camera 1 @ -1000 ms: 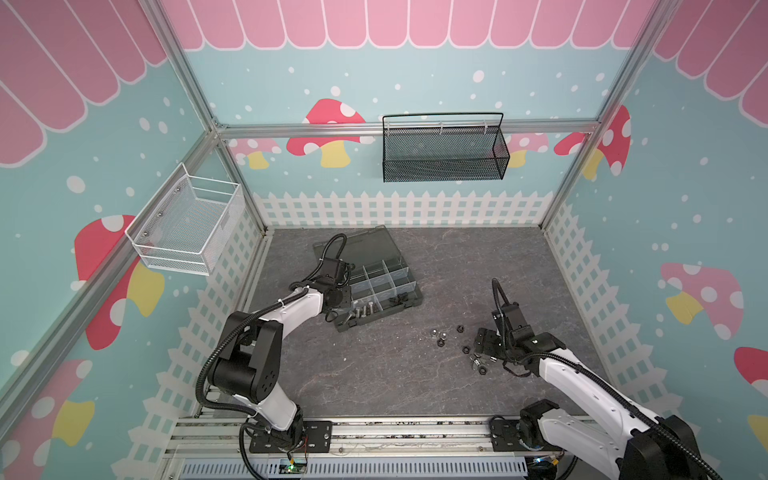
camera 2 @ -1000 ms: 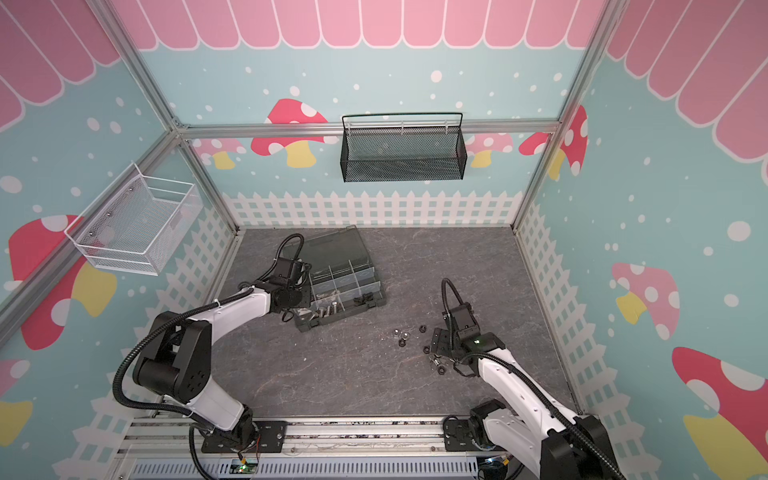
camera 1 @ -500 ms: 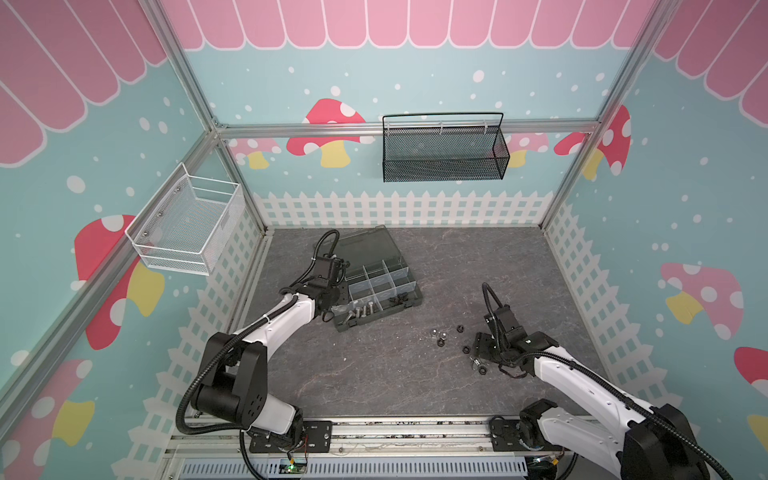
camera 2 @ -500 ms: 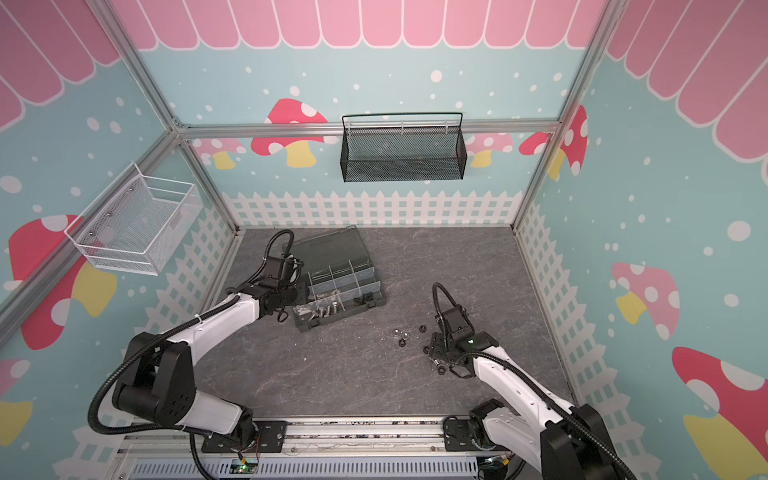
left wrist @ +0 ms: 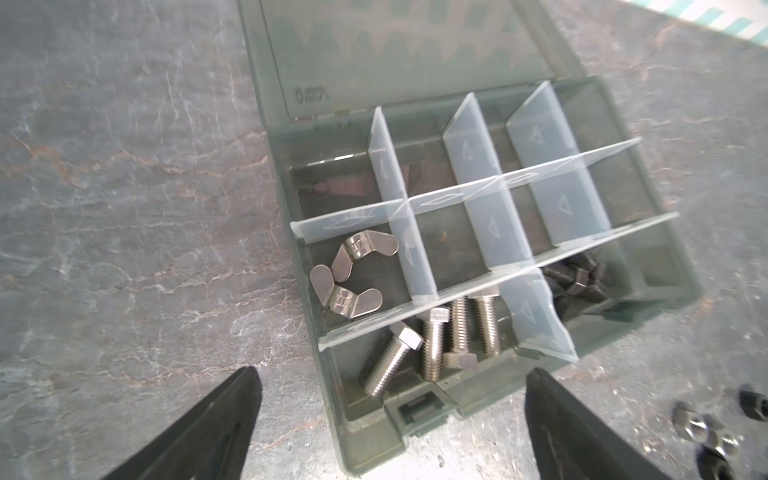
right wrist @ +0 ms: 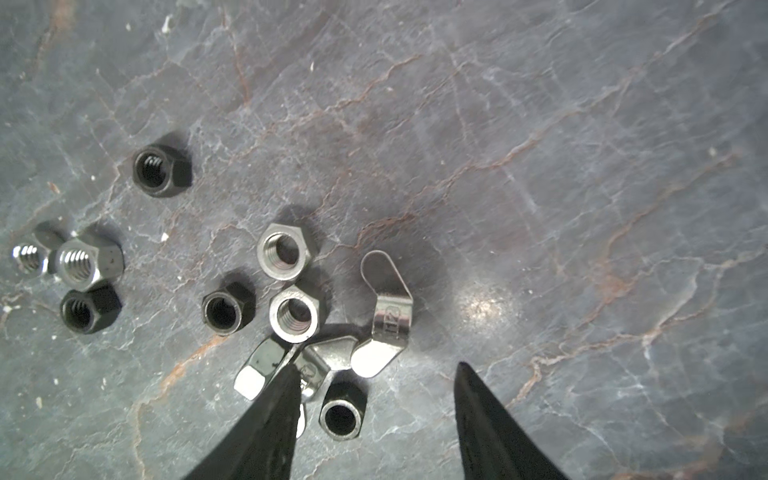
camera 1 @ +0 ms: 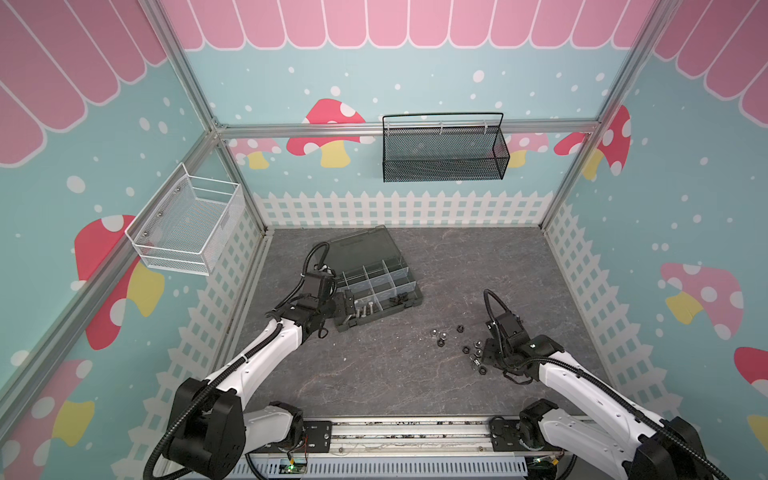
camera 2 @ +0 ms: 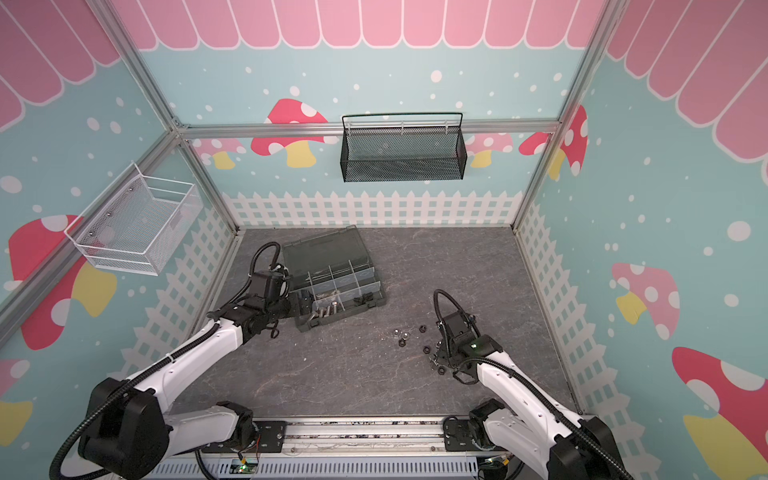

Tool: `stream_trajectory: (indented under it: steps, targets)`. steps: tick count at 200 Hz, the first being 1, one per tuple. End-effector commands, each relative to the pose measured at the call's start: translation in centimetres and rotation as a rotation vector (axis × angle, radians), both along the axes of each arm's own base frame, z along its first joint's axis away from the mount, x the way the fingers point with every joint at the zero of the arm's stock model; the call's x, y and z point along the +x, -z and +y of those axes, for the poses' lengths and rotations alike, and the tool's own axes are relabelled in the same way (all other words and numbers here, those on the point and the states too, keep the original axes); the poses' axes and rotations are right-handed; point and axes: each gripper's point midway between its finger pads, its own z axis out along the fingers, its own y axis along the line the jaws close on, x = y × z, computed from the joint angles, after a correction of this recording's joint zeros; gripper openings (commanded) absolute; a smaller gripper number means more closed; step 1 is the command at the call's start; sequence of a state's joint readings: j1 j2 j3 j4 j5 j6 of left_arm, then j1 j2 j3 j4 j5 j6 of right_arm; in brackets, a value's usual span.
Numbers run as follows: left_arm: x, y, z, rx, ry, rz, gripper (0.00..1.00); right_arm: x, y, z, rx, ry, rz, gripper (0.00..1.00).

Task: Sort the screws and nuts into containers
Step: 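Lower the right gripper over the nut pile, then grasp a silver wing nut with the right gripper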

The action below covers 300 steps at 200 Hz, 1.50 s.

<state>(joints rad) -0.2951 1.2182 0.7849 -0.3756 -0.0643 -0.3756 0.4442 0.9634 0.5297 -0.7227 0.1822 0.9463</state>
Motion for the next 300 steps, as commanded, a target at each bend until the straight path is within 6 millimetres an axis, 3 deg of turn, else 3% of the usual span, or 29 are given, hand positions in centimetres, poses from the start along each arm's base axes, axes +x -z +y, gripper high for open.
stream_trajectory:
  steps: [1, 119, 209, 257, 300]
  targets:
    - [-0.4, -0.9, -0.5, -0.057, -0.011, -0.023, 1.0, -0.2, -0.4, -1.5, -0.026, 0.07, 0.005, 0.57]
    - [-0.9, -2.8, 0.7, -0.043, -0.064, -0.109, 1.0, 1.8, 2.0, -0.7, 0.04, -0.02, 0.055, 0.43]
    - [-1.2, -3.3, 1.0, -0.048, -0.074, -0.136, 1.0, 1.2, 4.0, -1.2, 0.034, 0.003, 0.092, 0.4]
    - [-1.0, -3.2, 0.7, -0.056, -0.072, -0.127, 1.0, 0.7, 4.4, -0.8, 0.058, -0.008, 0.108, 0.33]
    - [-0.7, -3.9, 1.0, -0.033, -0.078, -0.134, 1.0, 0.6, 4.1, -0.5, 0.079, -0.014, 0.102, 0.2]
